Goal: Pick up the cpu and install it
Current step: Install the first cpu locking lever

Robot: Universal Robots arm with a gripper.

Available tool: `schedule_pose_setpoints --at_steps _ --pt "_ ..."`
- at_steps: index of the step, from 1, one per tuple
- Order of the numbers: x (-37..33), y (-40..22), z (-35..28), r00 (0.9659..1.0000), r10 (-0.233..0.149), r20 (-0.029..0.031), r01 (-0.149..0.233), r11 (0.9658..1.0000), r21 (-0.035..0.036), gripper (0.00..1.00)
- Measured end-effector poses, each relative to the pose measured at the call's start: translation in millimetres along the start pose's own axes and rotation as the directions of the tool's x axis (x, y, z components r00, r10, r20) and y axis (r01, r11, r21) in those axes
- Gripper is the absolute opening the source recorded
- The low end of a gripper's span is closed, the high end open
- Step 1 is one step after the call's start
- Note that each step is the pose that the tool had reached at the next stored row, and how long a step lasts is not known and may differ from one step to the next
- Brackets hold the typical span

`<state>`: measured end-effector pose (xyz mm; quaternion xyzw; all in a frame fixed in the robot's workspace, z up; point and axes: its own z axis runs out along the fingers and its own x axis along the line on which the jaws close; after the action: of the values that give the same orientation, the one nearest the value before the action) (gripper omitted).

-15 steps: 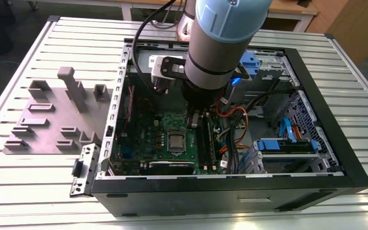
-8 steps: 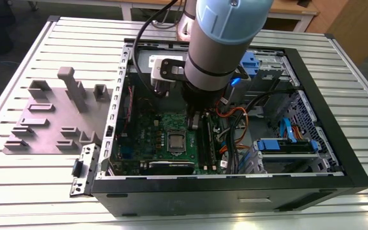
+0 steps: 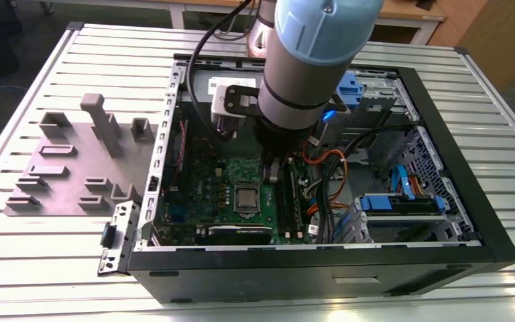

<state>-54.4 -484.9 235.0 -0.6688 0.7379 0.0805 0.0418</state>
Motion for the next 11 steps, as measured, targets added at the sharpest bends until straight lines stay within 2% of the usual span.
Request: schedule_pose_setpoints --at_steps 6,11 --pt "0.3 0.0 -1.1 1.0 -0.002 -0.0003 0.002 1.0 -0.0004 0.11" --pt "-0.2 0.2 -4.1 1.0 -0.002 -0.0046 0.002 1.0 0.0001 0.11"
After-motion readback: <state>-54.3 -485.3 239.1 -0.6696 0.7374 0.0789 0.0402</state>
